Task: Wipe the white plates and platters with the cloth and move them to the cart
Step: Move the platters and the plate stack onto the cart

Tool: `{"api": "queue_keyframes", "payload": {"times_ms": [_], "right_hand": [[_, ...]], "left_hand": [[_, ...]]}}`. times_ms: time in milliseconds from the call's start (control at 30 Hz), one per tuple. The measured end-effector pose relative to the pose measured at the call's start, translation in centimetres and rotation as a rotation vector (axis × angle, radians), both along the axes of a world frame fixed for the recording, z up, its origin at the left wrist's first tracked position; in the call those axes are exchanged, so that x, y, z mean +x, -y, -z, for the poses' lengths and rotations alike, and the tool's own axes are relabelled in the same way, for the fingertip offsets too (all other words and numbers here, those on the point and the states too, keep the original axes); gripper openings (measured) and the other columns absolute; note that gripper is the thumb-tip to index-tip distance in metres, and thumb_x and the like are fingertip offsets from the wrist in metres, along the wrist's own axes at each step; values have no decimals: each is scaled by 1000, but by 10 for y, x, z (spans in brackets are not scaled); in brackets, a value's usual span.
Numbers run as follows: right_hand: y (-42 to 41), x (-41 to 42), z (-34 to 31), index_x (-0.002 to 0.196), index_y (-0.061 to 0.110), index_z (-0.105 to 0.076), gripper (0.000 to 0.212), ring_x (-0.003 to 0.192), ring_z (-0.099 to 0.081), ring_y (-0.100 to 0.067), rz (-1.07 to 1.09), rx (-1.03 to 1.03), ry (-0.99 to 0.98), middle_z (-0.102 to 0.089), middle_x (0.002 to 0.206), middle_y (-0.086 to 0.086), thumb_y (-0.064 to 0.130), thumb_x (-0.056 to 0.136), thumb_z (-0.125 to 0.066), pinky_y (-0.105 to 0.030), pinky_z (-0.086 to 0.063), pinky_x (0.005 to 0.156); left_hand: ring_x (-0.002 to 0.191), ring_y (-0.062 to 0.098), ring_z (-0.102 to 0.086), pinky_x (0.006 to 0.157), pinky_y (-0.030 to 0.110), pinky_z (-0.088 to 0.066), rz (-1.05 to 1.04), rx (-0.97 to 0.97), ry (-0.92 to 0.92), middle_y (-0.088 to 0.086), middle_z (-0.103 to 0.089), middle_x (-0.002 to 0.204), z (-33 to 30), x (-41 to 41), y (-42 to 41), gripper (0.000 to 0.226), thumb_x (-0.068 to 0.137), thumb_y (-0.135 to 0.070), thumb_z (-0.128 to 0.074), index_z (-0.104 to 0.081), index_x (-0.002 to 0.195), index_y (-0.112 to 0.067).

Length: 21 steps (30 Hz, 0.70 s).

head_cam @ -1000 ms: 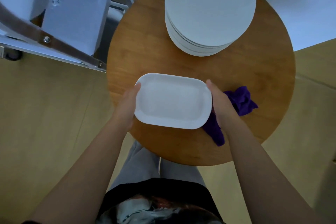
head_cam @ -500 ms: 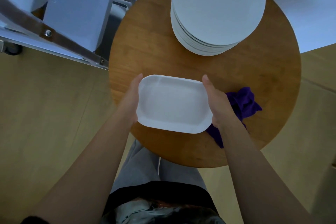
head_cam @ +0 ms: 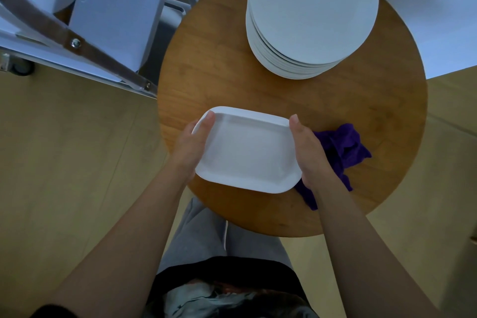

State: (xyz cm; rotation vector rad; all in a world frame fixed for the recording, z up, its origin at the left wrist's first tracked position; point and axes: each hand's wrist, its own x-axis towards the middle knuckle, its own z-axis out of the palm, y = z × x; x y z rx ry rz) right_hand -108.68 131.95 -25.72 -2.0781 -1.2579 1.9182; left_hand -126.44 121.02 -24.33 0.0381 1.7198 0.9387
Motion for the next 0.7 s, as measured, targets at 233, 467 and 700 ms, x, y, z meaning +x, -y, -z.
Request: {"api": "queue_keyframes", "payload": {"times_ms": [233, 467, 700], "right_hand": [[6, 14, 0, 109, 19, -67, 52, 95, -68, -21, 168, -156, -231, -71, 106, -5, 55, 95, -32, -34, -54, 77], [1, 7, 6, 104, 24, -67, 44, 92, -69, -18, 134, -119, -156, -73, 97, 3, 56, 93, -39, -37, -53, 81], [-11, 4, 1, 95, 23, -67, 49, 66, -71, -13, 140, -185, -120, -73, 73, 7, 66, 85, -45, -25, -53, 53]], "left_hand": [[98, 17, -63, 78, 34, -53, -68, -50, -137, -2, -66, 107, 6, 6, -1, 59, 81, -66, -47, -59, 118, -22], [109, 23, -60, 96, 48, -48, -83, 48, 33, 3, -64, 116, 5, 3, 3, 47, 91, -59, -33, -59, 115, -28], [109, 26, -63, 97, 49, -48, -125, 21, 230, 7, -66, 118, 3, -1, 4, 60, 90, -65, -31, -58, 124, -23]]}}
